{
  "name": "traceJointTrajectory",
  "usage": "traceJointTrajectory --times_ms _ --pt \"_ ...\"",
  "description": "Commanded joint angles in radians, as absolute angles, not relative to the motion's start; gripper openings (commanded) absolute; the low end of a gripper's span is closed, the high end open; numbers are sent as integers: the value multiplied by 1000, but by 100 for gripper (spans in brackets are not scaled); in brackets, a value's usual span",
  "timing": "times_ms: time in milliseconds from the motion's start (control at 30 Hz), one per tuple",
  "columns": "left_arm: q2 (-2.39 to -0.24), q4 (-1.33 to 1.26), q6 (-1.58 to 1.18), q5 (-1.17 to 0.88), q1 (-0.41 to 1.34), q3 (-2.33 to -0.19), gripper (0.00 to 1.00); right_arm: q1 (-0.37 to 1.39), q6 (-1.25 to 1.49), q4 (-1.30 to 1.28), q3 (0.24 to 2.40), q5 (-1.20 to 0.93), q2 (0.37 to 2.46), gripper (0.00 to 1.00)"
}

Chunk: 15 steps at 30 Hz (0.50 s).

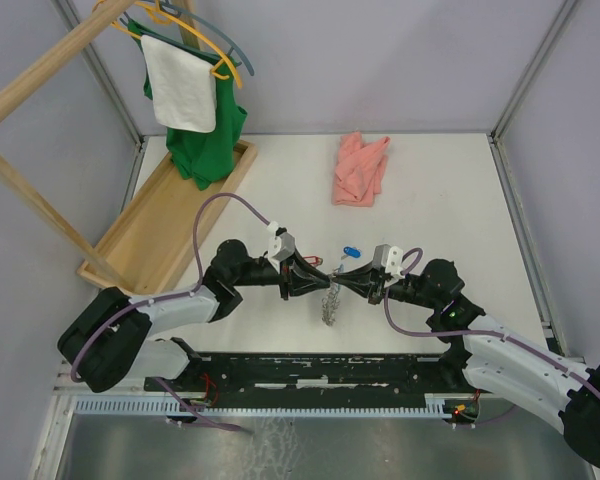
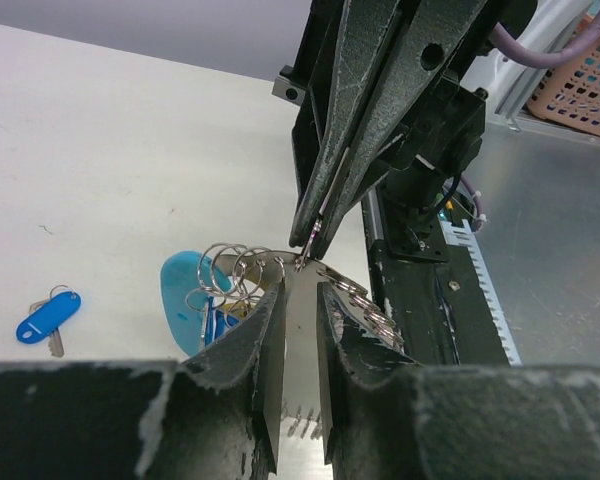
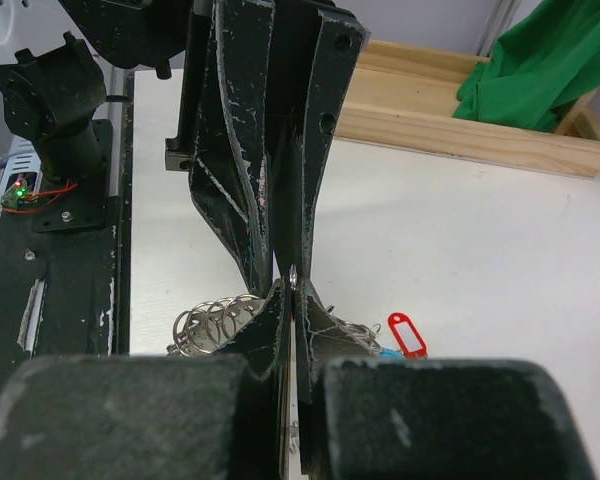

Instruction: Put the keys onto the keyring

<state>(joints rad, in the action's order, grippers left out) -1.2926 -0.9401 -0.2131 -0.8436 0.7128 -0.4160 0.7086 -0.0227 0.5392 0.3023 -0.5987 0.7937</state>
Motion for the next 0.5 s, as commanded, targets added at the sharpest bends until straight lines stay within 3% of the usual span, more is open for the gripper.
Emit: traceJointTrajectory --times_ms 0,467 --pt "-1308 -1044 -275 -892 707 -457 24 705 -8 637 318 -624 787 1" --pt "-1319 -1052 -292 -919 707 -472 23 705 -8 636 323 -639 792 1"
